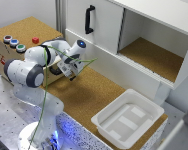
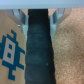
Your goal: Grasp the drawer handle and open it
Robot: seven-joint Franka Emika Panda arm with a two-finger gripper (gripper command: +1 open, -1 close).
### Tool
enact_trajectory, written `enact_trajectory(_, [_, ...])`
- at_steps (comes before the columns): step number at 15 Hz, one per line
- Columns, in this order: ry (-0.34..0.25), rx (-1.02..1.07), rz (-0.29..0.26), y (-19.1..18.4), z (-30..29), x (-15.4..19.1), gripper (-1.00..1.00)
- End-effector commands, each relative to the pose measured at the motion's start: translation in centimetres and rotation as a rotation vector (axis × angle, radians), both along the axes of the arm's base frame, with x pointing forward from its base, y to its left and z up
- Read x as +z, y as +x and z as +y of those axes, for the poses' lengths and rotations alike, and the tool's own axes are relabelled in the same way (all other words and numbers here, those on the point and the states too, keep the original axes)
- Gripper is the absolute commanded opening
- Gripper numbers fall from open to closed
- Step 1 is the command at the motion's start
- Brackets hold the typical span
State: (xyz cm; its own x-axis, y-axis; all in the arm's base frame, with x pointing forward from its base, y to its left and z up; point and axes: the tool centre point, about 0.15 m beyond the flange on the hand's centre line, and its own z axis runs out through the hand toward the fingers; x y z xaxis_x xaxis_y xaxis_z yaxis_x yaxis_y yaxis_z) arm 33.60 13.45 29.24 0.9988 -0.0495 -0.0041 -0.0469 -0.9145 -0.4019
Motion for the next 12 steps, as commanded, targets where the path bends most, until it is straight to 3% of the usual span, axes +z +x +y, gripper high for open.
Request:
enact_trajectory(1, [-0.019,0.016,-0.064,-2.2,-5.0,-0.5,1.0])
enact_trajectory(5, [-0.117,0.075,-0.079,-2.4,-4.1,2.4,1.0])
enact_trajectory(9, [-0.13,0.092,-0.114,-2.5,-3.1,4.1,1.0])
enact_trajectory(12, [-0.198,0.107,-0.182,-2.3,-2.0,7.5,1.0])
